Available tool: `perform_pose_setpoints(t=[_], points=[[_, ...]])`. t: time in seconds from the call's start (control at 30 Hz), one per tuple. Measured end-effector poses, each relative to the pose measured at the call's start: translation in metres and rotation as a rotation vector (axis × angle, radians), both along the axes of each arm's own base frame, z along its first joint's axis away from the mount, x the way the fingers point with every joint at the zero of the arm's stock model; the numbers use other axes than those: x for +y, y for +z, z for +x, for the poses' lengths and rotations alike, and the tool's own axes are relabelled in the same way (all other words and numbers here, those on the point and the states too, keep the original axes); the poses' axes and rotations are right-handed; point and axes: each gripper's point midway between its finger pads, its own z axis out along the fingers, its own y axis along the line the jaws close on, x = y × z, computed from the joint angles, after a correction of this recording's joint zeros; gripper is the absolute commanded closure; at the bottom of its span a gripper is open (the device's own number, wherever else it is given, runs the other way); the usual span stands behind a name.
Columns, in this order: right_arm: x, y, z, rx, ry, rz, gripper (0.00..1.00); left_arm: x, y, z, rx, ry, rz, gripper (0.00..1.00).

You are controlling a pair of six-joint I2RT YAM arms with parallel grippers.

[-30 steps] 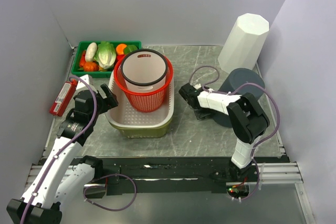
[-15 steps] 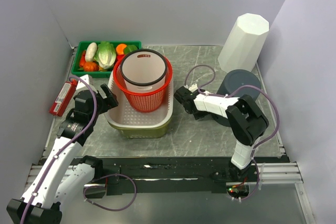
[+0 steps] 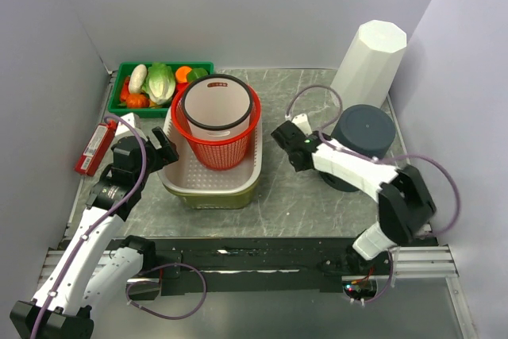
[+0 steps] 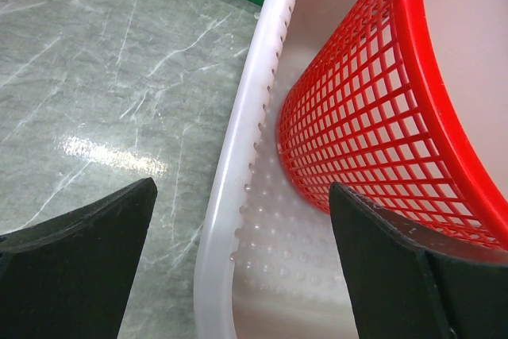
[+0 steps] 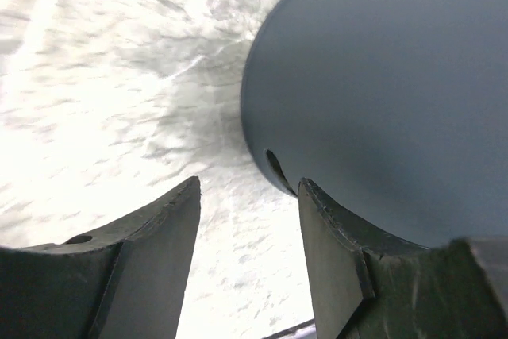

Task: Turn the large container upside down
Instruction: Turn the container upside down at the center of the board, then move the container to the center of the board.

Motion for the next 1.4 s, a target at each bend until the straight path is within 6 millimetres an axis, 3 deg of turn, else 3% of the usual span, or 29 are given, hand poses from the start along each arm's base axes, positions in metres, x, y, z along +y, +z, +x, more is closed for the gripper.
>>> perform_pose_setpoints(t=[0.13, 0.23, 0.33, 0.37, 0.47, 0.6, 0.7, 0.8, 1.1, 1.4], points=[[0.011, 0.040, -0.005, -0.089, 0.030, 0.141, 0.39, 0.000, 0.000, 0.000, 0.000, 0.000, 0.000, 0.04], [0.025, 0.087, -0.013, -0.187, 0.082, 0.244, 0.34, 0.000, 0.000, 0.000, 0.000, 0.000, 0.000, 0.04], [0.043, 0.136, -0.022, -0.293, 0.157, 0.363, 0.25, 0.000, -0.001, 0.000, 0.003, -0.002, 0.002, 0.04], [0.043, 0.154, -0.027, -0.337, 0.174, 0.403, 0.15, 0.000, -0.002, 0.001, 0.006, -0.002, 0.002, 0.04], [0.026, 0.191, -0.037, -0.460, 0.149, 0.478, 0.00, -0.001, -0.003, 0.001, 0.011, -0.003, 0.005, 0.04], [-0.019, 0.225, -0.048, -0.617, 0.023, 0.553, 0.00, -0.001, -0.003, 0.001, 0.012, -0.004, 0.005, 0.04], [-0.058, 0.234, -0.050, -0.692, -0.120, 0.581, 0.00, -0.001, -0.003, 0.001, 0.012, -0.006, 0.004, 0.04], [-0.079, 0.231, -0.051, -0.704, -0.212, 0.584, 0.00, -0.002, -0.003, 0.001, 0.013, -0.009, 0.003, 0.04], [-0.092, 0.186, -0.040, -0.555, -0.371, 0.623, 0.00, -0.001, -0.003, 0.001, 0.012, -0.008, 0.003, 0.04], [-0.124, 0.190, -0.056, -0.620, -0.501, 0.659, 0.00, -0.001, -0.002, 0.000, 0.007, -0.009, 0.002, 0.04]])
